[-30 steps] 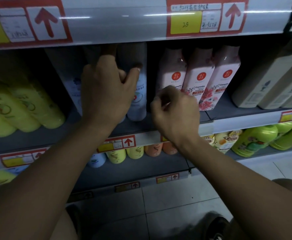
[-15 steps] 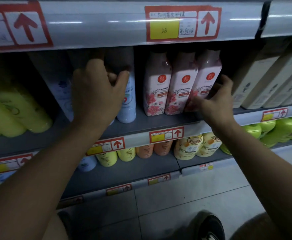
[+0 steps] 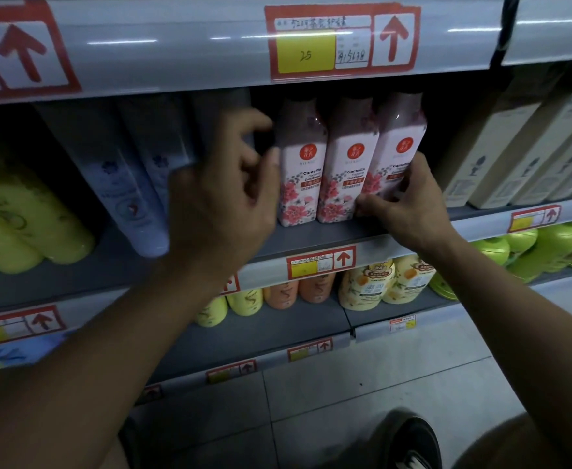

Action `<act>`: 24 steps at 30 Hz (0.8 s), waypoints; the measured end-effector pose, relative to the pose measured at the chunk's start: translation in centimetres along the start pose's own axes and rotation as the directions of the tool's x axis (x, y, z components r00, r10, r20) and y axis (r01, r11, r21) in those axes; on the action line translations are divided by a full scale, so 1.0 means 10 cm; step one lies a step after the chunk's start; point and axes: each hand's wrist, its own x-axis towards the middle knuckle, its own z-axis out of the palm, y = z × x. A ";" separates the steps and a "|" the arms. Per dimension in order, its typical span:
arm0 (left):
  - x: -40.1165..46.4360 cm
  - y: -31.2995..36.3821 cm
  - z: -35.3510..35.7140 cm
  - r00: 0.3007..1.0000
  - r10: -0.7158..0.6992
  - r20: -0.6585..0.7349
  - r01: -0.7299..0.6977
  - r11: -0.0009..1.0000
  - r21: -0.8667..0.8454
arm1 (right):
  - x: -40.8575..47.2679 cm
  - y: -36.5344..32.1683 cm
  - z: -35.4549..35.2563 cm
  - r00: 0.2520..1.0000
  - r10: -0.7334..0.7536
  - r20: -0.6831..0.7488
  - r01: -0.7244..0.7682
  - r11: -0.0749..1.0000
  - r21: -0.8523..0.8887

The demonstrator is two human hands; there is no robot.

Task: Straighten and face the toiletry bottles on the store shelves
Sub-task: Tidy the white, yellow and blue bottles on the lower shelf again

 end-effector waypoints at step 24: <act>-0.59 0.34 0.94 0.864 -0.489 0.117 0.489 0.872 0.034 | 0.06 -0.03 0.10 1.000 -0.004 0.020 0.001 0.989 0.151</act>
